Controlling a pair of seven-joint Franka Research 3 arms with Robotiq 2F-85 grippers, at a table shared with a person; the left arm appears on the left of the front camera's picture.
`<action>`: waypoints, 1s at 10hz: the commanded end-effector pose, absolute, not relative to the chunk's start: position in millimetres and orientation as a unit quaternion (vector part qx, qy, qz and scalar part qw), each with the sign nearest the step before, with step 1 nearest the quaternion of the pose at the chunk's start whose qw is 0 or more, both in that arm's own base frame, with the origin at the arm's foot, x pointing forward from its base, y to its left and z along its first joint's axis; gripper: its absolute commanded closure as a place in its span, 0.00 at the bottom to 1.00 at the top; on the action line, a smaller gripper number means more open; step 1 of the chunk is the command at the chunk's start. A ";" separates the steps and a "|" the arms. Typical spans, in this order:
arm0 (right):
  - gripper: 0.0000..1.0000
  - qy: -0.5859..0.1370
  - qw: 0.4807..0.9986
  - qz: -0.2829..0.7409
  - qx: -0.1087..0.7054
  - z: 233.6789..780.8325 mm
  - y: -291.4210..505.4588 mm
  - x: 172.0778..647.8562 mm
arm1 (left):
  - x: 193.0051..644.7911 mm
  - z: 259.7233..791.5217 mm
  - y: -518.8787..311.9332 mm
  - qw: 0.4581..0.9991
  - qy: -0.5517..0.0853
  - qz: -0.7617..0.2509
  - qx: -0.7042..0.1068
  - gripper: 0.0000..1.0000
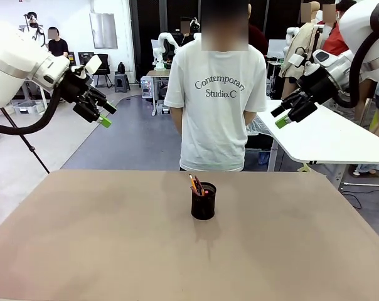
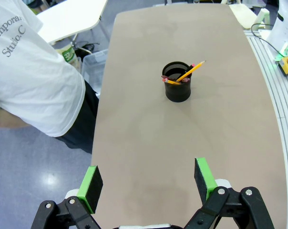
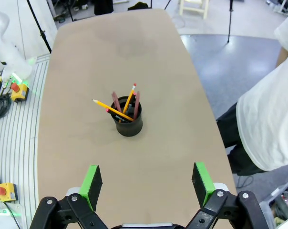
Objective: Place the pens into the pen holder.
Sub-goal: Pick up a writing instrument from the table and place it into the Pen holder.
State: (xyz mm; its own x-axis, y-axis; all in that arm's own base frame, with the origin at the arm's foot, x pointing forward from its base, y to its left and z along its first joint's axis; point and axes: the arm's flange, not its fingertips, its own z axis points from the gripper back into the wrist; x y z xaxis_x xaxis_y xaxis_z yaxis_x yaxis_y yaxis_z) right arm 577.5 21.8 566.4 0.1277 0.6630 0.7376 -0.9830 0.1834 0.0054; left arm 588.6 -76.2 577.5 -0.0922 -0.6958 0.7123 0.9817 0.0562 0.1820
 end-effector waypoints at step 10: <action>0.00 -0.308 0.704 0.584 0.260 565.7 22.7 571.6 | 587.7 578.2 -75.1 0.639 -0.345 -0.656 -0.205 0.00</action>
